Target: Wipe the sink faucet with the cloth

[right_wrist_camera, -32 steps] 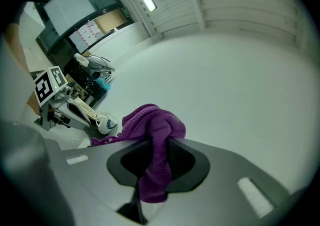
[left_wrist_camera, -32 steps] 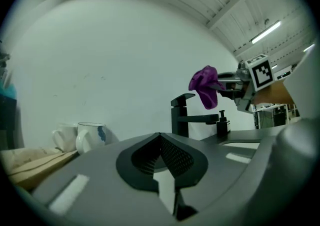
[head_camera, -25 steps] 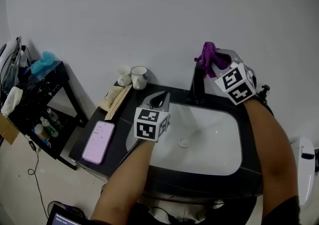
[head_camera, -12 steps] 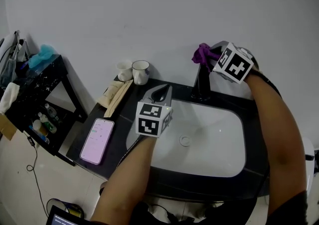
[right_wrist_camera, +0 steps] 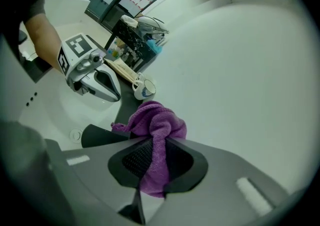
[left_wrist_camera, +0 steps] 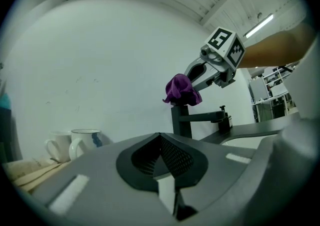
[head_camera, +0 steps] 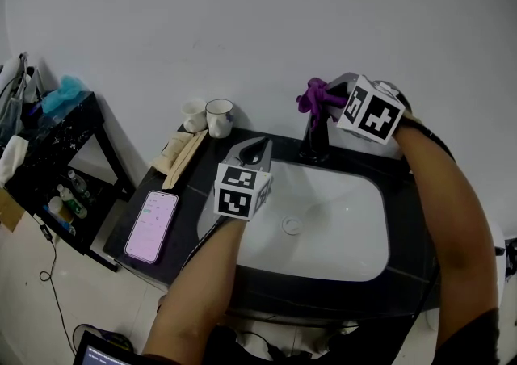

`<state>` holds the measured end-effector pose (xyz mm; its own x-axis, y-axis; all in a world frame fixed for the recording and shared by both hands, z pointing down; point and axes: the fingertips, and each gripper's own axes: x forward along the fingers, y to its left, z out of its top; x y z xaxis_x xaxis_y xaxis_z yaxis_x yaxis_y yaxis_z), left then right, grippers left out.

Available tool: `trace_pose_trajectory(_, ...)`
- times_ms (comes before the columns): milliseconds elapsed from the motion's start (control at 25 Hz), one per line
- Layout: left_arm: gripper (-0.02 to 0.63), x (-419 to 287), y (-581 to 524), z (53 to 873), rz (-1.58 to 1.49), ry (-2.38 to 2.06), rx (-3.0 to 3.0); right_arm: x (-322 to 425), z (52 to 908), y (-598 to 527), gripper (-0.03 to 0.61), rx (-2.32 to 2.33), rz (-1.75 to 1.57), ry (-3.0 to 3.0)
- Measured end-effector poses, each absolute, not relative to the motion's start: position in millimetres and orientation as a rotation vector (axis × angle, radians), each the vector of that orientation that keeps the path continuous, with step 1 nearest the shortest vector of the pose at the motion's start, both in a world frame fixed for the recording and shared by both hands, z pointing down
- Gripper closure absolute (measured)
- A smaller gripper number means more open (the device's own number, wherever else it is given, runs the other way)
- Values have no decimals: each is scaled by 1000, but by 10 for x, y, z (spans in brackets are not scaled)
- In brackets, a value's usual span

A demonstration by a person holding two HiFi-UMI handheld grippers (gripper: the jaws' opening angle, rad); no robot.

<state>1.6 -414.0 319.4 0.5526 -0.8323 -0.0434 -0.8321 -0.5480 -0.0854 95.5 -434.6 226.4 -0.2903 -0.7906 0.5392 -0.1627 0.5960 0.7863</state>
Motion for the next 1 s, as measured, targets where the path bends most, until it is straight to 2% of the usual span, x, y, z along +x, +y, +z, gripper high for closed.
trace_pose_trajectory(640,596,78,-4009,3224,-33,1402,-2720,884,2544,-3434,512,481,-870,-1768)
trace_pose_trajectory(1000,597,74,-3956,3211,-25,1403,-2726,931,2728,-3476,509,500,-863,-1778)
